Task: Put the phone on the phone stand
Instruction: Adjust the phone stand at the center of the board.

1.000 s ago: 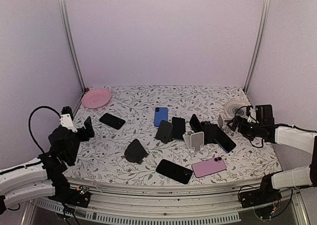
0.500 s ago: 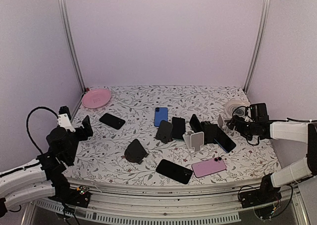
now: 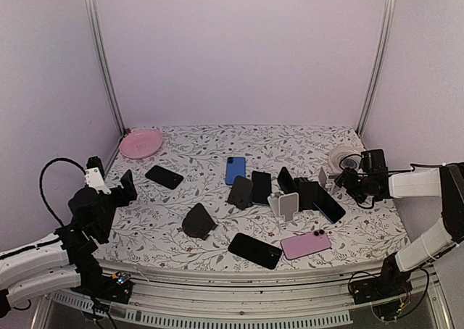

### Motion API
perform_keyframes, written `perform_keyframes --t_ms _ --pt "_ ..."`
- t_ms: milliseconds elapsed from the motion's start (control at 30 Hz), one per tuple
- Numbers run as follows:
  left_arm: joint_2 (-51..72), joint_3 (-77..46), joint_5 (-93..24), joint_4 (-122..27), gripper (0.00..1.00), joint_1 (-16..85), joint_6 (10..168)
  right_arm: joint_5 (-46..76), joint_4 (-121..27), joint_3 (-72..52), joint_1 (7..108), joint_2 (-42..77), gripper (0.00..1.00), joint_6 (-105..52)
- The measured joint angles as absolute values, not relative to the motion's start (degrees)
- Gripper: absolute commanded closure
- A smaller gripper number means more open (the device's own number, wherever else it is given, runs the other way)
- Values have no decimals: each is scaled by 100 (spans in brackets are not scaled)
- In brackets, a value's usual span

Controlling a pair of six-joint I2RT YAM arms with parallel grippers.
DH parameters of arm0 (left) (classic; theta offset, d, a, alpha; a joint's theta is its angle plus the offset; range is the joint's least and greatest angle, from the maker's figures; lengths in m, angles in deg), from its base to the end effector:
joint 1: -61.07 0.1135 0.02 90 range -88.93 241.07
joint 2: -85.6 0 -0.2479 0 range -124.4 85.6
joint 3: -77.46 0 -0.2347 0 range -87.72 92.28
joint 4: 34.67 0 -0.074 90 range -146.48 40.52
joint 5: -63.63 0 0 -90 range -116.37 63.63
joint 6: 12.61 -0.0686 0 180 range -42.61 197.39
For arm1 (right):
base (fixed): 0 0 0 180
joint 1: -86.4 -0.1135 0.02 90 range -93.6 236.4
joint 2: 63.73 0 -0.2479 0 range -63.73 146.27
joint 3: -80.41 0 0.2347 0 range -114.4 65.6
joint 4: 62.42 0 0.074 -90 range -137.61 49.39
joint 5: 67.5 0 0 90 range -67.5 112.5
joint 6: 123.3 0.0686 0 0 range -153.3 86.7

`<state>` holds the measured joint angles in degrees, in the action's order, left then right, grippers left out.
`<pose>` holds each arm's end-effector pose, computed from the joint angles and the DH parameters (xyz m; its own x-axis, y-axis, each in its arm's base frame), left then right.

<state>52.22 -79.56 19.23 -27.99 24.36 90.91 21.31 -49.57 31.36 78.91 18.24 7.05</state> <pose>0.1620 -0.0597 0.1996 -0.0147 -0.1931 -0.9811 -0.1612 0.9688 -0.1882 0.2793 0.0382 0.1292 -0.6351 0.5694 -0.5220 0.3497 0.8145 0.4630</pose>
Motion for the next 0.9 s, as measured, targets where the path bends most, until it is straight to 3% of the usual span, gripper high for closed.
perform_keyframes --t_ms 433,600,900 --pt "5668 -7951 1928 -3314 3 2443 9327 1763 -5564 3267 8267 2062 51 941" --pt "5888 -7951 1941 -3415 3 2445 9372 1720 -5612 3742 8612 1745 52 948" --pt "5755 -7954 1939 -3349 3 2449 9346 1768 -5162 4211 9023 834 45 1001"
